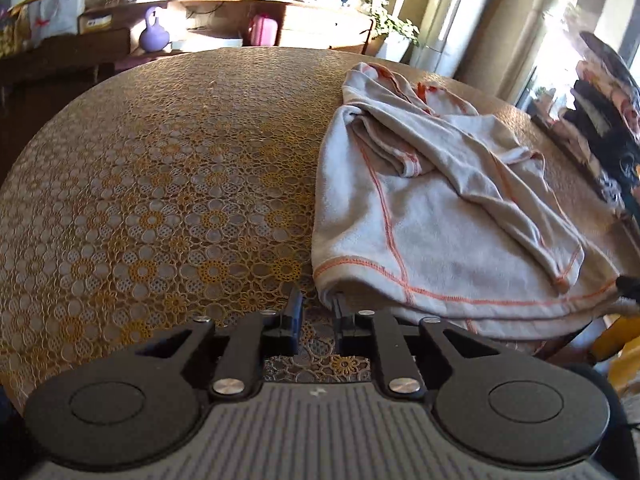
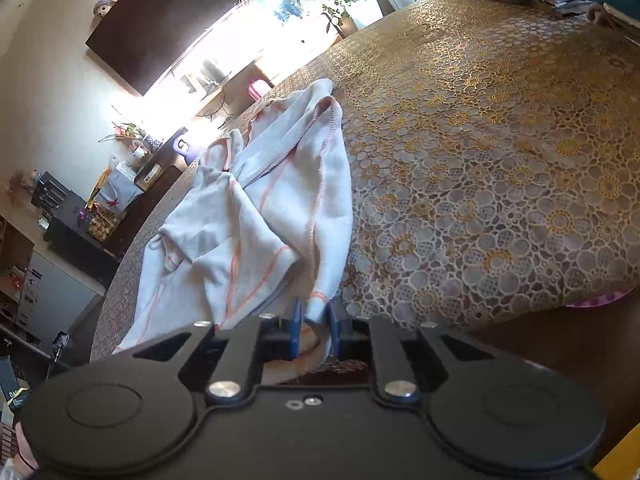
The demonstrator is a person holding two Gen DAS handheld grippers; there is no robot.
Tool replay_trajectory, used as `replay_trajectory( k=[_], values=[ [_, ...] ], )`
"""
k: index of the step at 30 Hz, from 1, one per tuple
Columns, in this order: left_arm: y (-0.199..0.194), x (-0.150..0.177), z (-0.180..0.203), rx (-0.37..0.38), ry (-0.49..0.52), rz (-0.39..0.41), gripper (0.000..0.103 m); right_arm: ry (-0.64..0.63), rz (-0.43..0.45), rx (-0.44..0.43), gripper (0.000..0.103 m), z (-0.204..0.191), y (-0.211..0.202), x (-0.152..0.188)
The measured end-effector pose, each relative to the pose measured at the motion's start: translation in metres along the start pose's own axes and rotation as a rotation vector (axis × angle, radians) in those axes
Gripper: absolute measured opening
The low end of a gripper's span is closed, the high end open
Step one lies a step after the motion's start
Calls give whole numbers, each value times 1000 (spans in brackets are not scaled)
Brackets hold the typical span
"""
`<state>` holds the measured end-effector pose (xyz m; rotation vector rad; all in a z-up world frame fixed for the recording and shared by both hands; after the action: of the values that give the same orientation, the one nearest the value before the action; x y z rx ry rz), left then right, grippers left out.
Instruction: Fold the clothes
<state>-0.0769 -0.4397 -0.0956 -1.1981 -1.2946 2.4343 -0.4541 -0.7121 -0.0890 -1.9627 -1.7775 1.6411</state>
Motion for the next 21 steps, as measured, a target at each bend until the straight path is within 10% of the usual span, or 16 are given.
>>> replay_trajectory(
  k=[3,11,15,21],
  values=[
    [6,7,5,-28,75,11,56,8,-13,-7,103,3,2,3],
    [18,-4,5,-73,109,76,55,12,-1,-9,103,3,5,5],
    [25,-4,11,-54,149,74,26,18,15,-4,103,3,7,3],
    [22,-1,17,-63,204,128,9,11,0,30,103,1,16,1]
  ],
)
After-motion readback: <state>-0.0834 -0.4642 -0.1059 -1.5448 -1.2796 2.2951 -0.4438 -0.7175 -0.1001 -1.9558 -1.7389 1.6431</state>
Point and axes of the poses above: each gripper's, at about its wrist camera, not at the fingertips, and y roughly the way its jaws point, z to its right, x to its underside, the point moved 8 cm from there along y, roughly the way its jaws point, and after that the axes turned 15 degrees about -y, right-handed, at the moved point
